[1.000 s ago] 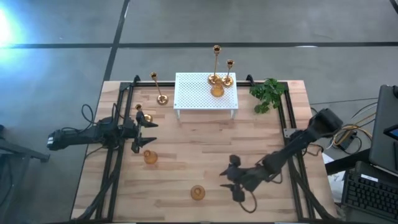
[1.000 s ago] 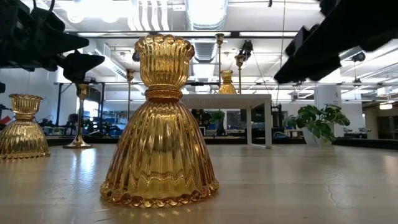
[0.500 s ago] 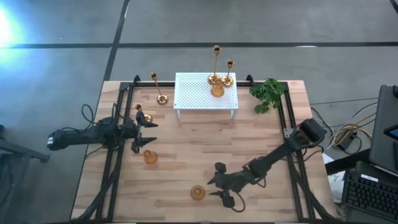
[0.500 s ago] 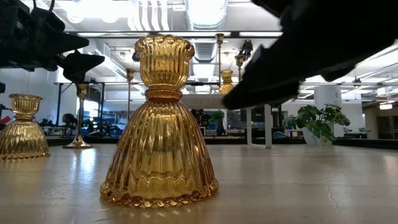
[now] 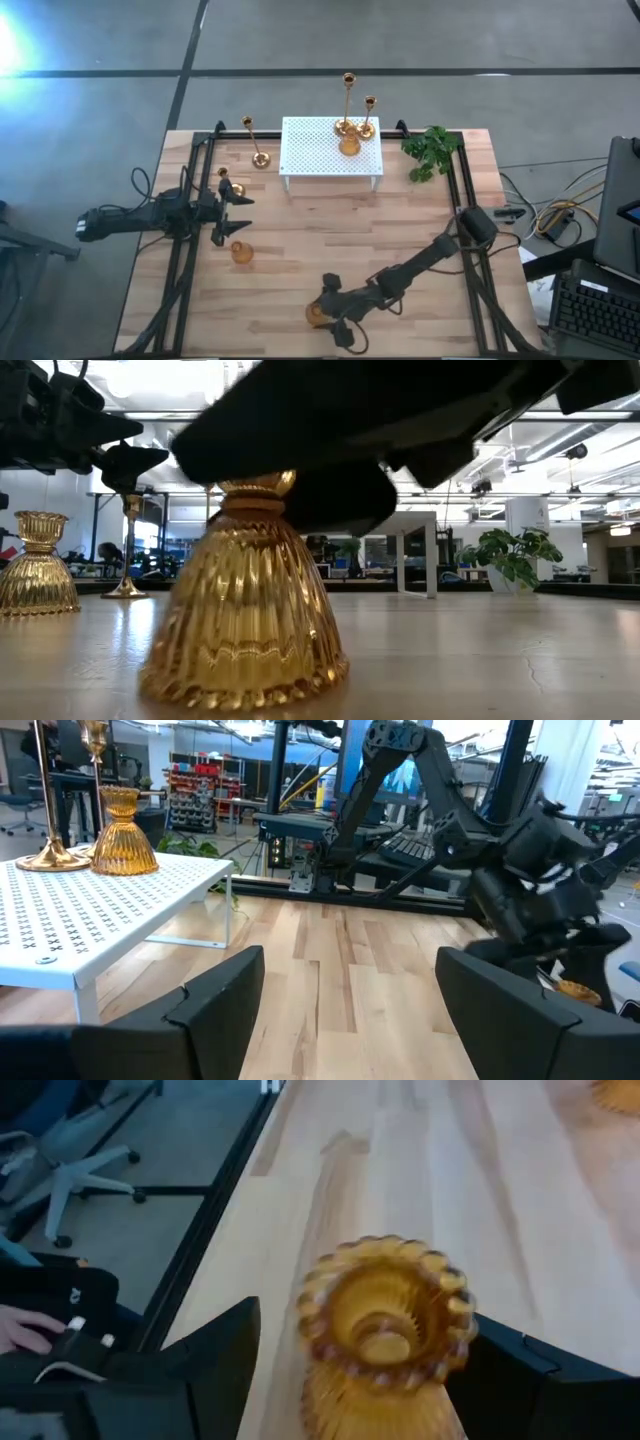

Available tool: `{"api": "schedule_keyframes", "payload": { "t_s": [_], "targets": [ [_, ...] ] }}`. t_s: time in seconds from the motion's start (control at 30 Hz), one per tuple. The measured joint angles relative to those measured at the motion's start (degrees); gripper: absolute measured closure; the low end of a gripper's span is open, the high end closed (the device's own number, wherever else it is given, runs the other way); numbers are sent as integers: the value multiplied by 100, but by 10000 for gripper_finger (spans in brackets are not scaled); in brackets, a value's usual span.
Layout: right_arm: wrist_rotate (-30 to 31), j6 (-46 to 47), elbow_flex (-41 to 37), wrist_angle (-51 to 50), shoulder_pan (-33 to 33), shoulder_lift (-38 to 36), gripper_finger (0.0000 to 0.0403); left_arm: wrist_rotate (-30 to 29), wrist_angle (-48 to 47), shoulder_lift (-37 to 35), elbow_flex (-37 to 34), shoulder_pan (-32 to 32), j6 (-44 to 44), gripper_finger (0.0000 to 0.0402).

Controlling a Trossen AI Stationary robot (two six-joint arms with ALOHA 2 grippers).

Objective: Pick & Place candle stick holders
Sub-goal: Put the bottom orange candle holder on the shelf

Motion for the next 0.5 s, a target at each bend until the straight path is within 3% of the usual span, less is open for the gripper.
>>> {"api": "schedule_keyframes", "payload": {
  "t_s": [0.2, 0.5],
  "targets": [
    [47, 163, 592, -542, -15, 448, 153, 0, 0, 0, 0, -1, 0, 101],
    [332, 172, 728, -572, 29, 433, 267, 0, 0, 0, 0, 0, 2, 101]
  ]
}}
